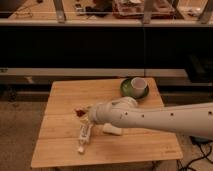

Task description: Place the pepper on the white sponge

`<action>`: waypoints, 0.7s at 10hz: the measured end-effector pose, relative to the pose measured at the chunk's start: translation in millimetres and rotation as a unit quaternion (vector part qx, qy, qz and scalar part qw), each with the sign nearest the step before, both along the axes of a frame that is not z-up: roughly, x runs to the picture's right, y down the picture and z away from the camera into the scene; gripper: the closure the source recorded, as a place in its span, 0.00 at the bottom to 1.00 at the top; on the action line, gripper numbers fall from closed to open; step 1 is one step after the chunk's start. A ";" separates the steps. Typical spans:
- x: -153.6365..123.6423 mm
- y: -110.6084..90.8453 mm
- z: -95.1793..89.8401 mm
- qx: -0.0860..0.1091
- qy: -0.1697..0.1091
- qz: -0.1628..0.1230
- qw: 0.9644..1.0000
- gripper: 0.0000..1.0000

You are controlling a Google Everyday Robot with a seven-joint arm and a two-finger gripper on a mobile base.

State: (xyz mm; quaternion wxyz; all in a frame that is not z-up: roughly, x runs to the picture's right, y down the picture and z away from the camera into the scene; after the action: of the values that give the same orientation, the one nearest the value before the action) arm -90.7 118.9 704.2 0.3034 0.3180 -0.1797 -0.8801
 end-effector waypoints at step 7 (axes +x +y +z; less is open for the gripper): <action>73.6 21.7 4.4 -0.028 0.067 0.037 0.997 0.68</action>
State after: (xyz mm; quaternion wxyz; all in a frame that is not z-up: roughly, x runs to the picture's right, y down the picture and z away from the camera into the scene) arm -17.1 140.6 708.6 0.3553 0.2564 -0.1715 -0.8824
